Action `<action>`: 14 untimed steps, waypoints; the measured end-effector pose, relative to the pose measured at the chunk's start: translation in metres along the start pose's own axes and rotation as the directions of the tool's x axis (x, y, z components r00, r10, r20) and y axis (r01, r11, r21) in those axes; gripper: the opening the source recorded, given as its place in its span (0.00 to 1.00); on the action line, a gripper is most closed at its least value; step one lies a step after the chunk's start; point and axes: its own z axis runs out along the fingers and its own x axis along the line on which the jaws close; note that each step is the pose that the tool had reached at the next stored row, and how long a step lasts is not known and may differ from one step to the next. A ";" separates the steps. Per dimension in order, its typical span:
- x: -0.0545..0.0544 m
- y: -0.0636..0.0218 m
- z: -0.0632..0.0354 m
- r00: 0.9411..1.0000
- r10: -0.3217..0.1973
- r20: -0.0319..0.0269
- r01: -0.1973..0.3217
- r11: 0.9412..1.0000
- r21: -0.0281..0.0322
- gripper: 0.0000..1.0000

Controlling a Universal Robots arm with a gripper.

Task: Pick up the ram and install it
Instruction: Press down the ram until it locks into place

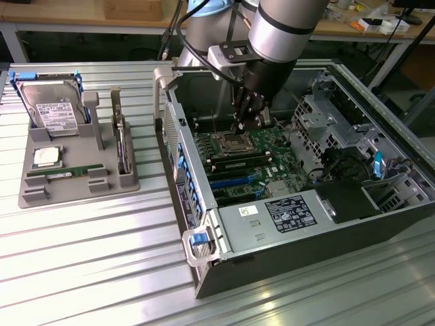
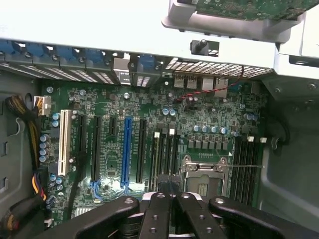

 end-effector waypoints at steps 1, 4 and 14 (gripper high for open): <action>0.000 0.0000 0.0000 1.000 -0.002 0.000 0.002 1.000 0.000 0.11; 0.000 0.0000 0.0000 1.000 -0.009 0.000 0.009 1.000 -0.001 0.11; 0.000 0.0000 0.0000 0.999 -0.041 0.000 0.041 0.999 -0.005 0.11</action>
